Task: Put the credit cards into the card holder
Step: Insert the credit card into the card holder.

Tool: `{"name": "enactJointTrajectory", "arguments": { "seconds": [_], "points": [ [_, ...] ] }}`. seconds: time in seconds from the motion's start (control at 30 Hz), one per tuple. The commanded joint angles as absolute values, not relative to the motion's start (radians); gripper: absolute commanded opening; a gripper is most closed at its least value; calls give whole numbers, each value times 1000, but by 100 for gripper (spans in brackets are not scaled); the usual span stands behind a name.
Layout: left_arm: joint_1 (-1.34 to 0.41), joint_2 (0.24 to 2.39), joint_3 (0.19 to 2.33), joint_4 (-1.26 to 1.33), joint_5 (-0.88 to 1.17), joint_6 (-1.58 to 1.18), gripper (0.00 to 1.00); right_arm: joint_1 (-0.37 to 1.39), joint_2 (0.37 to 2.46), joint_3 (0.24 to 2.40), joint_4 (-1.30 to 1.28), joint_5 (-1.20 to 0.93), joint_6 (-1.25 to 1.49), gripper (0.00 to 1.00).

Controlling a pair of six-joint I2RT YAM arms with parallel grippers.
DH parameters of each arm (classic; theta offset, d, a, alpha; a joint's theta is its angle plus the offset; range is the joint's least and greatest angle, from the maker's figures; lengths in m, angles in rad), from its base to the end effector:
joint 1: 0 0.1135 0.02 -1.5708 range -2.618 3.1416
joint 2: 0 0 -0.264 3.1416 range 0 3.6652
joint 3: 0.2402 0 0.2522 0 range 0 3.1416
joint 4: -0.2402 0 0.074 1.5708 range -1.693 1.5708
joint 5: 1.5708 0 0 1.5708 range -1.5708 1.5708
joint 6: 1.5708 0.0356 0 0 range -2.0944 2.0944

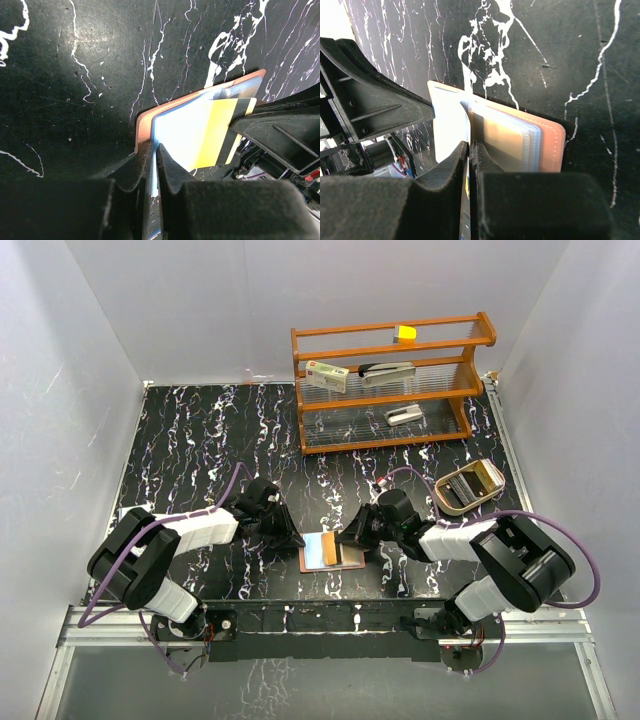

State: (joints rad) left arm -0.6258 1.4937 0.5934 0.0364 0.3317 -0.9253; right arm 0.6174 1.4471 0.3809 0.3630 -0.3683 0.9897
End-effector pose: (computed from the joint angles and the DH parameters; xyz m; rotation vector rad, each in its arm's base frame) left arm 0.2111 -0.1669 0.1402 -0.2362 2.6751 -1.0127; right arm 0.1884 0.1495 0.1207 0.2546 2.5351 1.1746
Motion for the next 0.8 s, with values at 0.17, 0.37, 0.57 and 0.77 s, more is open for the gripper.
{"name": "enactJointTrajectory", "arguments": {
  "seconds": [0.17, 0.37, 0.57, 0.77],
  "points": [
    [-632, 1488, 584, -12, 313, -917, 6, 671, 1444, 411, 342, -282, 991, 7],
    [-632, 1487, 586, -12, 316, -915, 6, 671, 1299, 466, 125, -162, 917, 27],
    [-633, 1477, 586, 7, 326, -925, 6, 671, 1212, 503, 17, -118, 883, 33],
    [-634, 1478, 580, 17, 336, -931, 6, 695, 1249, 489, 44, -136, 900, 34]
  ]
}}
